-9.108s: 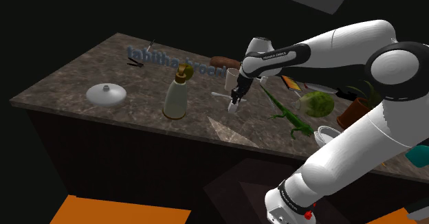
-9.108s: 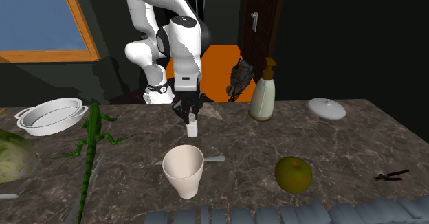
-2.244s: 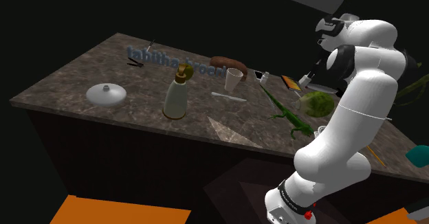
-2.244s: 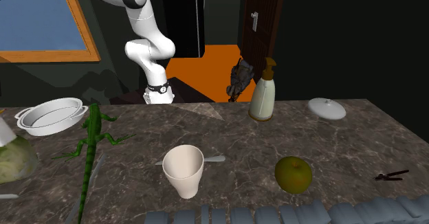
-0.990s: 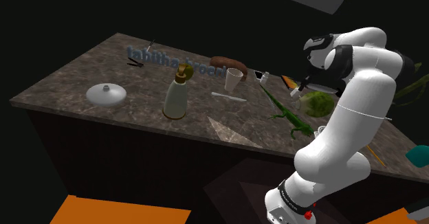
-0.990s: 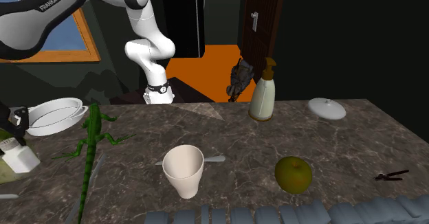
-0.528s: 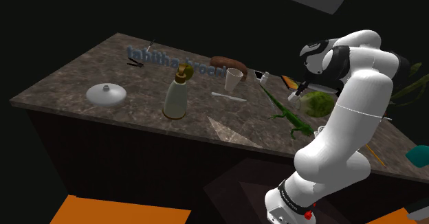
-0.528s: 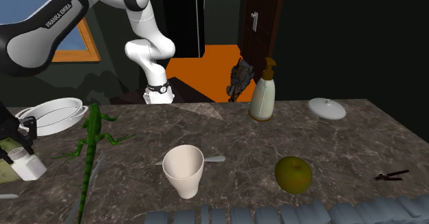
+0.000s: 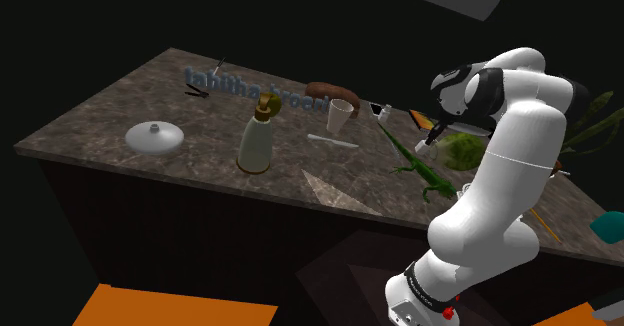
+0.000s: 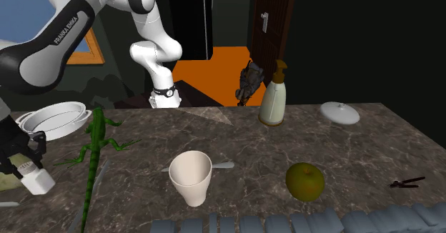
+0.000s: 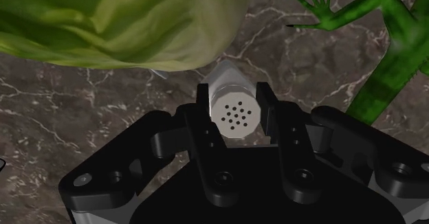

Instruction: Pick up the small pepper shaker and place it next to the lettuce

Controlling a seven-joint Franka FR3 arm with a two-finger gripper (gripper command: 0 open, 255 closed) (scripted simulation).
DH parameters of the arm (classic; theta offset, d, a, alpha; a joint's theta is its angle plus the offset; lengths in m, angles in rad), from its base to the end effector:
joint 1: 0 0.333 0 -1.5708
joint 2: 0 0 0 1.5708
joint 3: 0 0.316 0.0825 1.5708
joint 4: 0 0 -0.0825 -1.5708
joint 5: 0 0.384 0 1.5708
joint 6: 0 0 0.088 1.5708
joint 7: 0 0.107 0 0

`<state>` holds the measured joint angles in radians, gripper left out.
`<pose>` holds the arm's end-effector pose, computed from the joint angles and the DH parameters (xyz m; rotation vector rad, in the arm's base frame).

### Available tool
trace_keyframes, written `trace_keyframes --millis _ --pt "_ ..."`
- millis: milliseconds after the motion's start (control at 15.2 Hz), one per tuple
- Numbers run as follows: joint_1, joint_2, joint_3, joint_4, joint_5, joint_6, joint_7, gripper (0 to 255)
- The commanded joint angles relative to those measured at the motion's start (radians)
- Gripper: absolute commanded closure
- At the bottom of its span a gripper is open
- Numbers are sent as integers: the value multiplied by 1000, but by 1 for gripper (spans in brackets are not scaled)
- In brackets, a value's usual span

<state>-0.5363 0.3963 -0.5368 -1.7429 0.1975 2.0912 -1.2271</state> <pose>0.3448 -0.5489 0.3756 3.1151 0.1429 -0.0297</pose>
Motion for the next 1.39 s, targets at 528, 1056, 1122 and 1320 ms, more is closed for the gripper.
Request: trace_keyframes --millis 528,1056,1122,1320 --pt "0 2 0 0 1 2 0 0" --pt "9 -45 -13 68 -30 -106 19 0" --pt "9 -45 -13 68 -30 -106 19 0" --pt "9 -45 -13 68 -30 -106 19 0"
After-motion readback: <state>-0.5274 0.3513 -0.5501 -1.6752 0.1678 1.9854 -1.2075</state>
